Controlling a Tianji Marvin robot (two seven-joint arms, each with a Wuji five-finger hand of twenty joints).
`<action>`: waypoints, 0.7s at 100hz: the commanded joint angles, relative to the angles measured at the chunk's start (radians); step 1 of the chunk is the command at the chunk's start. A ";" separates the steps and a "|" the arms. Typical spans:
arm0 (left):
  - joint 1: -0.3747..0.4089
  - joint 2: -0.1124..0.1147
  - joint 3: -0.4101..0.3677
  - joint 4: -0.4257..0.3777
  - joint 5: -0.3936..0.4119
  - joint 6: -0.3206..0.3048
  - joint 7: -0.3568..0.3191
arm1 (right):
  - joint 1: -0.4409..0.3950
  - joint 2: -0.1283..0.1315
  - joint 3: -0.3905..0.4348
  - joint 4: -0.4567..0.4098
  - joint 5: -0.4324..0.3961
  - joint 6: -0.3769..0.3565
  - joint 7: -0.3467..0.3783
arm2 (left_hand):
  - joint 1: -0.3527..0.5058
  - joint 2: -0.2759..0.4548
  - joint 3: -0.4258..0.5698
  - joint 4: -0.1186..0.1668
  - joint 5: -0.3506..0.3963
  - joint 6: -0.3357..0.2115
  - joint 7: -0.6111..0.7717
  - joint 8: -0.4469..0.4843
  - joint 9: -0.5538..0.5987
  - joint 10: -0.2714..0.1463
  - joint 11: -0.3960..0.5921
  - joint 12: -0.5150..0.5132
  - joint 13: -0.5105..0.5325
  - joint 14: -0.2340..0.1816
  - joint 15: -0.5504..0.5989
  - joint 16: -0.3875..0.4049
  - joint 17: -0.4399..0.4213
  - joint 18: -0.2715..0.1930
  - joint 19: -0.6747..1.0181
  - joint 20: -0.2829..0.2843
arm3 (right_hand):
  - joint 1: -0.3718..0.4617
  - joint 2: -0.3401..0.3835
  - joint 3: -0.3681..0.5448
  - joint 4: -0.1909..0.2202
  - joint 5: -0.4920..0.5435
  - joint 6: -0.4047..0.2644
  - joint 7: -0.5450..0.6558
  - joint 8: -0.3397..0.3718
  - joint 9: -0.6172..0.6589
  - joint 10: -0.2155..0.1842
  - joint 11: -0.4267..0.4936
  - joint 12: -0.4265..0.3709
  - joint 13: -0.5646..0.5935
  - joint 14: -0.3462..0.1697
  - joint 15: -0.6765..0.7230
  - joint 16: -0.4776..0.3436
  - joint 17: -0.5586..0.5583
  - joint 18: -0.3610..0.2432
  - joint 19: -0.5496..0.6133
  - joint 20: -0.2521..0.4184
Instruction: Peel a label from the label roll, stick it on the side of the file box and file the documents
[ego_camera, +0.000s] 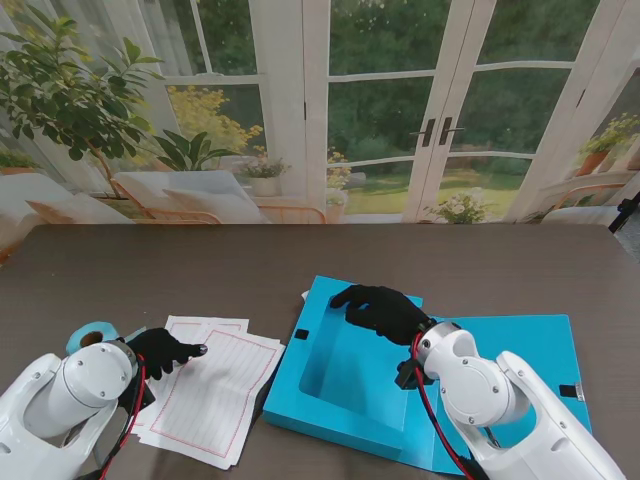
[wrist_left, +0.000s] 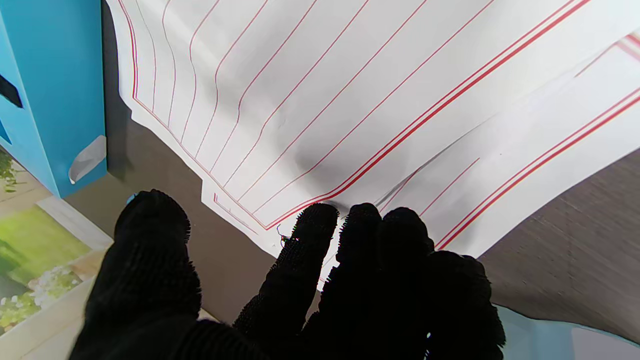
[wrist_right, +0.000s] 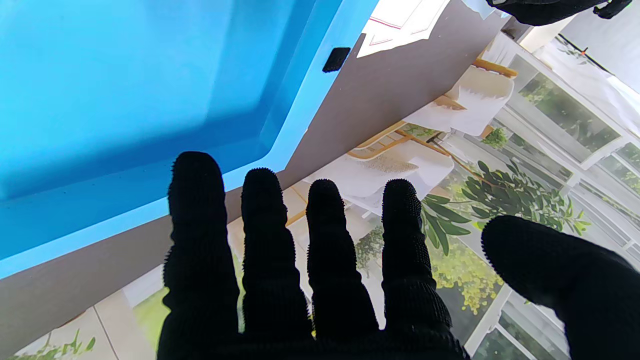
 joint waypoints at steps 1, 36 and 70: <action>0.005 -0.004 -0.001 -0.005 -0.003 0.004 -0.002 | -0.008 0.001 -0.004 0.006 0.000 -0.001 0.018 | 0.011 0.057 -0.027 0.032 -0.014 0.012 -0.013 -0.007 0.023 -0.001 0.034 0.027 0.029 0.015 0.060 0.021 0.049 -0.070 0.074 0.027 | 0.001 0.002 -0.007 -0.010 -0.032 -0.014 0.016 -0.010 -0.027 -0.012 0.016 0.000 -0.010 -0.011 0.010 0.010 -0.455 -0.006 -0.018 0.026; 0.028 -0.020 -0.029 -0.027 -0.006 0.001 0.061 | -0.018 0.001 0.000 0.004 0.009 0.004 0.020 | 0.030 0.050 -0.040 0.034 0.055 -0.022 0.057 0.030 0.065 -0.001 0.060 0.048 0.068 0.024 0.083 0.015 0.083 -0.044 0.089 0.020 | 0.023 -0.007 -0.013 0.009 -0.022 -0.009 0.022 -0.012 -0.013 -0.007 0.019 -0.001 0.005 -0.006 0.019 0.011 -0.449 -0.005 -0.023 0.034; -0.026 0.019 0.025 -0.022 0.067 0.085 -0.074 | -0.044 0.003 0.015 -0.018 0.022 0.011 0.028 | 0.013 0.069 -0.045 0.035 0.026 0.025 0.034 0.024 0.027 -0.011 0.048 0.048 0.034 0.004 0.068 0.010 0.044 -0.074 0.063 0.002 | 0.034 -0.011 -0.015 0.020 -0.016 -0.005 0.026 -0.015 -0.007 -0.006 0.019 -0.002 0.013 -0.004 0.025 0.013 -0.444 -0.004 -0.026 0.039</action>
